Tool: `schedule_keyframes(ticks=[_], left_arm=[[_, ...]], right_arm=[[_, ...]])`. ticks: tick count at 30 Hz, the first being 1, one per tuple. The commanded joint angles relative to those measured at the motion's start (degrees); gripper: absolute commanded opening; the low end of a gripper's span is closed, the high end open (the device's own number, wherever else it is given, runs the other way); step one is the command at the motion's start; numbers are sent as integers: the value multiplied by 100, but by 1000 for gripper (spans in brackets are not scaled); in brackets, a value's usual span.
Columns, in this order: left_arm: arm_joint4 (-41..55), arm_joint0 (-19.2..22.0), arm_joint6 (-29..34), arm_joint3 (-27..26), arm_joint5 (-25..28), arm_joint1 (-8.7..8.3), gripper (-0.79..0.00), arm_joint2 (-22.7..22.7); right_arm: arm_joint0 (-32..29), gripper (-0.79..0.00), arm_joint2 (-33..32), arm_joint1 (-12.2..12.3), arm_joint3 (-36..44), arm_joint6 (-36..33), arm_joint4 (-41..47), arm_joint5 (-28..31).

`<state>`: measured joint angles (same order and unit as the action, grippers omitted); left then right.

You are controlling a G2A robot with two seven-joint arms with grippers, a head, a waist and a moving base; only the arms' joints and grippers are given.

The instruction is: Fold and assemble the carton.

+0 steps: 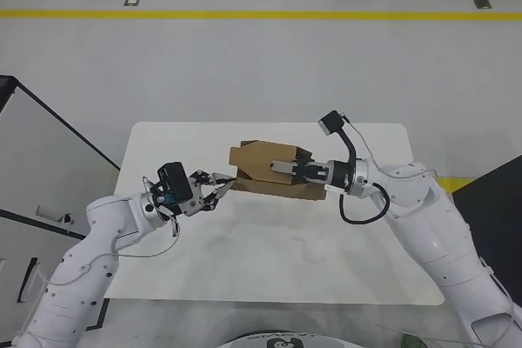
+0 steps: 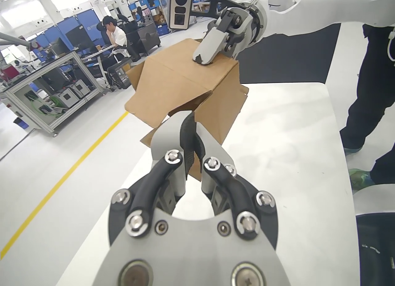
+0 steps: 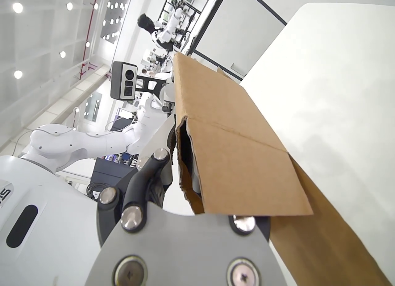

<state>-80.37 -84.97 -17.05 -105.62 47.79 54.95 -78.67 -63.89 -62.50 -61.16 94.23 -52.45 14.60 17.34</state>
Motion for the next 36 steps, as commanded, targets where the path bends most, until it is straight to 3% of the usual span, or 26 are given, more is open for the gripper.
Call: schedule_keyframes(ticks=[1,15,26,36], left_arm=[[-13,8,-16,3,53,-2,-785,18],[147,136,45,333,-185,3,-785,-101],[209,304,63,278,-114,55,-785,275],[188,233,30,229,5,39,-785,232]], right_arm=[[15,-785,-4,-3,-21,22,-14,-10],[-34,-785,-40,-5,51,-11,-23,-37],[-76,-785,6,-13,113,-78,-13,-65],[-28,-785,28,-32,89,102,-166,-222]])
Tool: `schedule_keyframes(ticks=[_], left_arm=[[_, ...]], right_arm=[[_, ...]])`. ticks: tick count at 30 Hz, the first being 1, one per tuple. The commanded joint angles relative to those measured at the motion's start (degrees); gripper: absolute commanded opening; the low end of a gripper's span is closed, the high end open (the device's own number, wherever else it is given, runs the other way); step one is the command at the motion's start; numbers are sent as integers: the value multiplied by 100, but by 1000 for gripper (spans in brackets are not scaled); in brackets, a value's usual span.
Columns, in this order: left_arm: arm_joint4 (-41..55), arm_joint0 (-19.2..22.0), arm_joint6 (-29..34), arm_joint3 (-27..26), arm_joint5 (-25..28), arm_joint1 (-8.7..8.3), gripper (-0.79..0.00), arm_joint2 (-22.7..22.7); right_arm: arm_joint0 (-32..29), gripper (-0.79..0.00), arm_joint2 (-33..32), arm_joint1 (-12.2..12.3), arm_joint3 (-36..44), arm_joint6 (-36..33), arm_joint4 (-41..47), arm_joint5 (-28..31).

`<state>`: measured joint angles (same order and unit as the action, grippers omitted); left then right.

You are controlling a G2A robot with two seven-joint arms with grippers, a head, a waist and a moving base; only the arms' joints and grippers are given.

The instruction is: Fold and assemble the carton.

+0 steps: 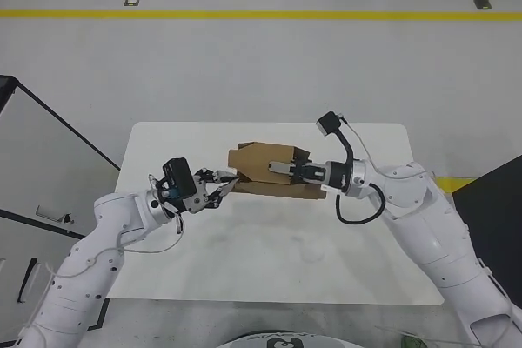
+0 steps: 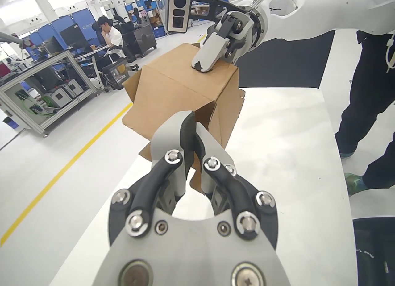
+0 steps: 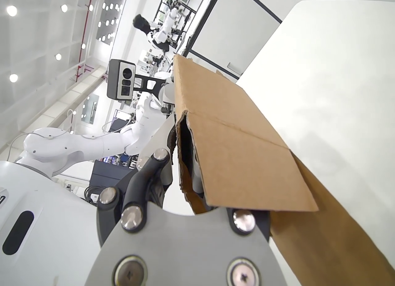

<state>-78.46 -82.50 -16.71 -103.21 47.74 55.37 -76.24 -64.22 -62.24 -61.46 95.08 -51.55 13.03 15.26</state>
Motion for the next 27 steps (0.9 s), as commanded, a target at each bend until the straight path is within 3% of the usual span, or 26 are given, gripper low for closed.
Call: schedule_keyframes(ticks=[1,27], left_arm=[[-6,-28,-6,-24,15,-5,-785,-21],[-64,-155,29,-215,131,-15,-785,81]], right_arm=[[9,-785,5,-4,5,28,-14,-26],[32,-785,148,-79,36,320,-130,-166]])
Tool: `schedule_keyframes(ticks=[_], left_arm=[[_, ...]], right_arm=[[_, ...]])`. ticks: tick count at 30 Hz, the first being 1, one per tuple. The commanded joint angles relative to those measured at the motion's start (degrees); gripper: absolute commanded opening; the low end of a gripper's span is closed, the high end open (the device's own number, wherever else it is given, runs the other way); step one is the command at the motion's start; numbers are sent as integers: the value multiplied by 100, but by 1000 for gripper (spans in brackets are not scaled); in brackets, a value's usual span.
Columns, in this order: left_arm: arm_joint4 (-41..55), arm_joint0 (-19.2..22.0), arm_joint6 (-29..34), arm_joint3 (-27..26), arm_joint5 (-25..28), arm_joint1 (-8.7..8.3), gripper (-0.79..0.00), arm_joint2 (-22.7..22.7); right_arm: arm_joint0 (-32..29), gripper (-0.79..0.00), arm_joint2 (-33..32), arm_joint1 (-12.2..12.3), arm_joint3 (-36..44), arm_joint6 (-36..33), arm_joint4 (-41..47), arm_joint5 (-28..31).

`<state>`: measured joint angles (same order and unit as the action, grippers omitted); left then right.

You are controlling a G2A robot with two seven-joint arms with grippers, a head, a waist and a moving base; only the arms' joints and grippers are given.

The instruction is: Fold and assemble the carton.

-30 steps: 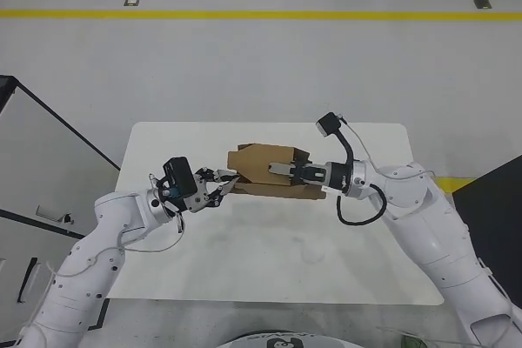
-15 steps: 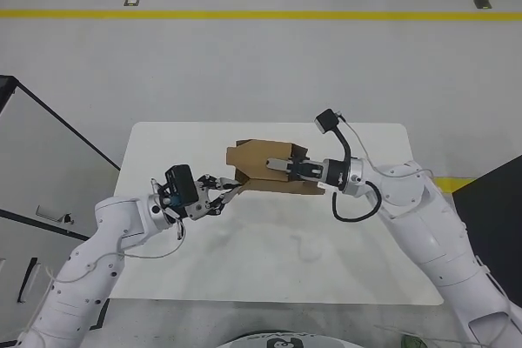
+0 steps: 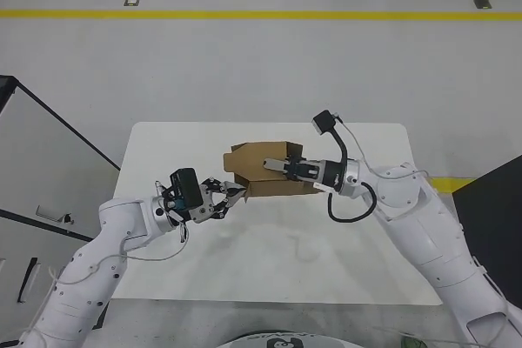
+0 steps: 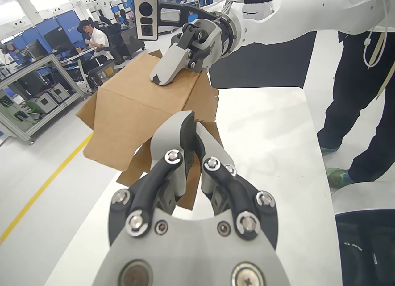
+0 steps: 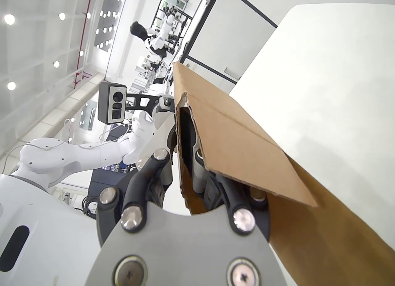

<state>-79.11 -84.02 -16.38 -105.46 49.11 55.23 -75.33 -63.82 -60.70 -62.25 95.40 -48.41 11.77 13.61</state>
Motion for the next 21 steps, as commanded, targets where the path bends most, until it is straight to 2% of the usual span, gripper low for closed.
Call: schedule_keyframes(ticks=[1,21], left_arm=[[-6,-4,-2,16,-8,-3,-785,-21],[-85,-21,-55,-4,34,-6,-785,72]], right_arm=[[-15,-785,-14,0,12,12,-9,-5],[-131,-785,-87,-13,120,169,-91,-59]])
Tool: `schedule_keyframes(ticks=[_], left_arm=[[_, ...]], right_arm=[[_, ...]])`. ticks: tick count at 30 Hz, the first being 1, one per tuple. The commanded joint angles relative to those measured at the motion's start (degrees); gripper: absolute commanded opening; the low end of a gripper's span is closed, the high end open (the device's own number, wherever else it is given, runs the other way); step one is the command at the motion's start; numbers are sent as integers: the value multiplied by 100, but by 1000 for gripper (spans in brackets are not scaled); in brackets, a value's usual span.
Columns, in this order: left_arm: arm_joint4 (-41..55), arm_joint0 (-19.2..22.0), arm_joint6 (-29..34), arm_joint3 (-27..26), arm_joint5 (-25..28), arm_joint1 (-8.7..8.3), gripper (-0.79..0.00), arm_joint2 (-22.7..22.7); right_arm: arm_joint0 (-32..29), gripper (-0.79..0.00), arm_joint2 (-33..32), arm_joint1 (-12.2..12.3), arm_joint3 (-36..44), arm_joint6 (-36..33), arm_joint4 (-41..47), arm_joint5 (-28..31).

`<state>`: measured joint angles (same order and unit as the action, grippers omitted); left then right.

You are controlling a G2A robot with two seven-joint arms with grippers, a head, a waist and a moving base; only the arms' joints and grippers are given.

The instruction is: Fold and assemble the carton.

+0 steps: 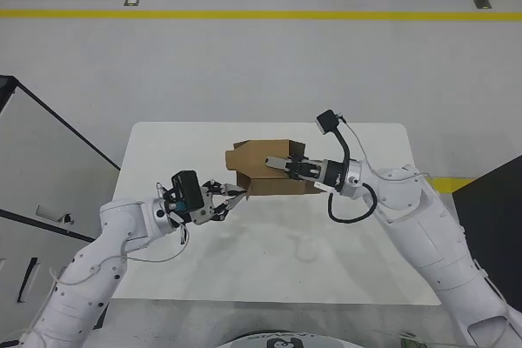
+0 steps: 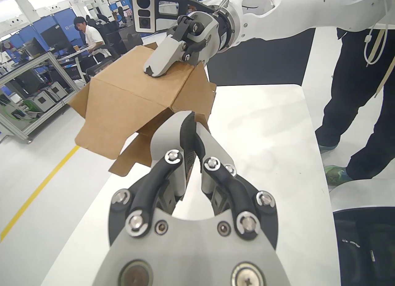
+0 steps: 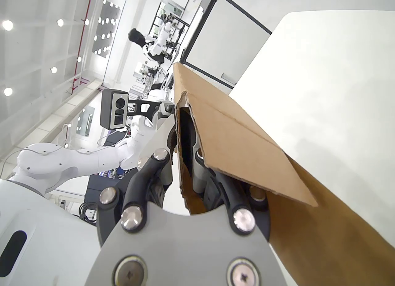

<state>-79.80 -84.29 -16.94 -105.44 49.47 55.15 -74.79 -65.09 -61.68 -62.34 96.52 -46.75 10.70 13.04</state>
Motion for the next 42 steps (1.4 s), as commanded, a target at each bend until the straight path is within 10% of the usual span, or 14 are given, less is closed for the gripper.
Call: schedule_keyframes(ticks=[1,42], left_arm=[[-13,11,-9,-4,-6,3,-785,29],[45,14,13,234,-295,-22,-785,-259]], right_arm=[[-7,-785,20,-8,9,1,37,0],[-113,-785,-307,31,-211,-898,821,203]])
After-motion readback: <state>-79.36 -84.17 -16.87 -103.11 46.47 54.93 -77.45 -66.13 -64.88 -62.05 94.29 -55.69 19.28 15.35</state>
